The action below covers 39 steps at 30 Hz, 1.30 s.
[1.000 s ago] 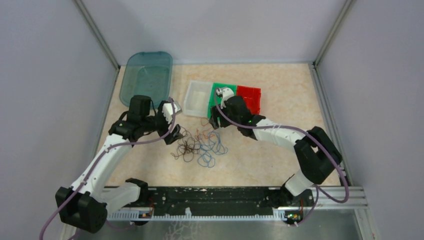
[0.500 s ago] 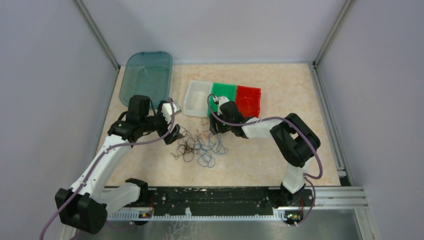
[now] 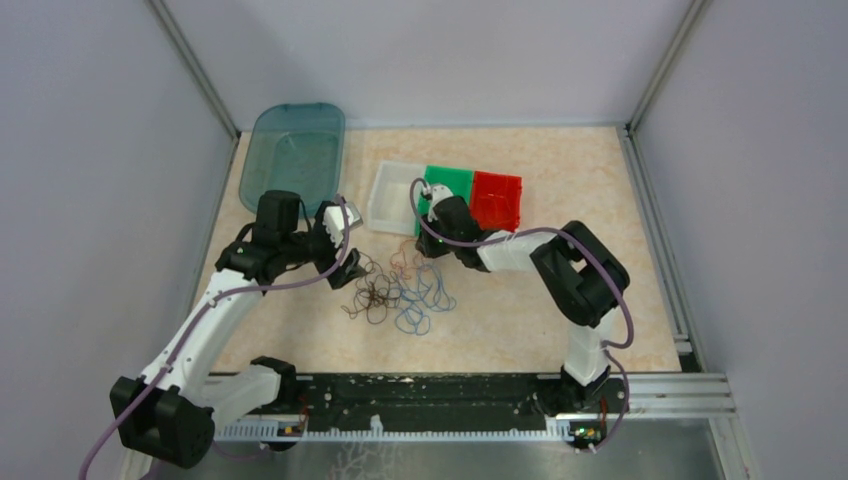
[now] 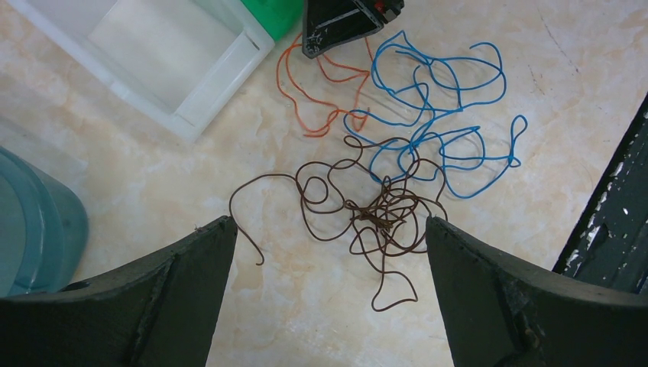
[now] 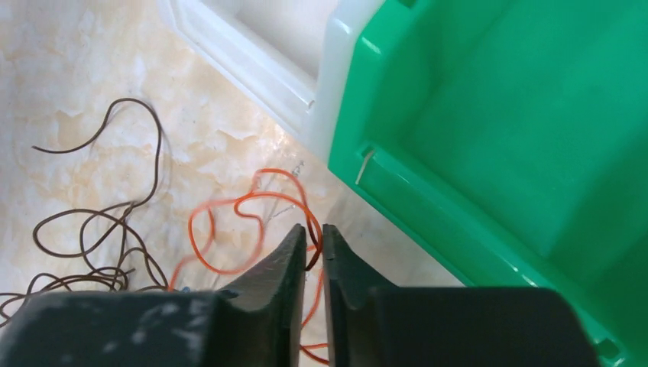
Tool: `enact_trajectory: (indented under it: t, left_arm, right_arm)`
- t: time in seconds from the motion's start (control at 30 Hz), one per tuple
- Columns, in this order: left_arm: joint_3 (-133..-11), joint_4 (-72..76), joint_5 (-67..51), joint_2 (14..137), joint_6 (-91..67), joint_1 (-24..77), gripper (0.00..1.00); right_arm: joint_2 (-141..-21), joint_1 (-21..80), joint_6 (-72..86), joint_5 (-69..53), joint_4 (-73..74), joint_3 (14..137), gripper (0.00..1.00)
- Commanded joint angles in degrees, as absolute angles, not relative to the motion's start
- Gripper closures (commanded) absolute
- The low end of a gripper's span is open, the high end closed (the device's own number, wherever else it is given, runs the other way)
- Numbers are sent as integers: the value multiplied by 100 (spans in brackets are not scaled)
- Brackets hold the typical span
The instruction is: Untangle the cables
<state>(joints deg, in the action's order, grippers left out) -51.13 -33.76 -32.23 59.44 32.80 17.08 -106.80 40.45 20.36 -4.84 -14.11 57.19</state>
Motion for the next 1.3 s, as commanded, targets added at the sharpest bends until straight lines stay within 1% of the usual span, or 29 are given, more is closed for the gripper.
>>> enact_trajectory:
  t: [0.0,0.07,0.33,0.43,0.63,0.9,1.07,1.27]
  left_arm:
    - [-5177,-3282,-3349,5864,3300,1685,1]
    - [-5168,-3277,-3344,5867,3282,1678,1]
    - [-5191,-3237,-3350,5876,3219,1681,1]
    - [-5194,-3233,-3344,5882,3208,1679,1]
    - [-5139,-3199,-3328,5836,3207,1677,1]
    - [-5143,-3197,-3362,5832,3196,1679,1]
    - [-5130,-3087,-3487,5800,3073,1679,1]
    - [-5172,-2526,-4286,5661,2450,1679,0]
  right_arm:
    - [-10629,4043,2056,-638,-1723,6067,91]
    - [-10518,4043,2044,-674,-1737,6089,100]
    - [-9544,4043,2091,-878,-1709,6460,100]
    - [-8986,4043,2087,-823,-1595,6695,100]
    - [-8325,4023,1932,-513,-1252,7112,100]
    - [-7562,3472,2020,-385,-976,7122,100]
    - [-7252,3261,2644,-798,-1210,6955,100]
    - [-7191,3461,3590,-1408,-1760,7176,100]
